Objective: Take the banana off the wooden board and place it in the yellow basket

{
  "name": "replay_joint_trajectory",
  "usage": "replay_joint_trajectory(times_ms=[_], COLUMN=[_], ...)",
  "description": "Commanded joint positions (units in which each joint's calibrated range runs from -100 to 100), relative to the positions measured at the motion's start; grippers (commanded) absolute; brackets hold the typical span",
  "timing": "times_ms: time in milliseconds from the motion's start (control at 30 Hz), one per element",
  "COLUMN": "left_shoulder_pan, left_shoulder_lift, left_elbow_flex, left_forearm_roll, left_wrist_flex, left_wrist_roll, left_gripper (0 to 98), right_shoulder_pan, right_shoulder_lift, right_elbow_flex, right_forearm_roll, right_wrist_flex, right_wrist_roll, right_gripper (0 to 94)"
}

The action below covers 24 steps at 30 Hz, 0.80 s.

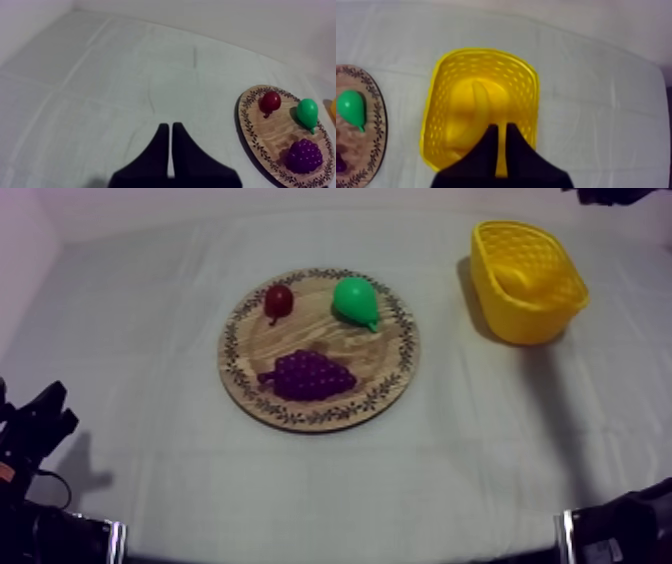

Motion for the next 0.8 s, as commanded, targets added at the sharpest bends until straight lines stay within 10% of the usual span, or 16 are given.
replay_joint_trajectory(times_ms=[0,767], left_shoulder_pan=[0.02,0.02], left_shoulder_lift=[0.0,0.0], left_elbow_flex=[0.01,0.01], left_forearm_roll=[0.0,0.0], left_wrist_flex=[-0.01,-0.01], left_wrist_roll=[0.0,0.01], left_gripper=[0.0,0.0], right_shoulder_pan=[0.19,5.48], right_shoulder_lift=[-7.02,-47.65], right_elbow_flex=[3.56,51.29], right_forearm_roll=[-0.55,-14.39], right_wrist_flex=[-3.65,-33.65], right_wrist_roll=[-0.3,9.51], right_gripper=[1.0,0.5])
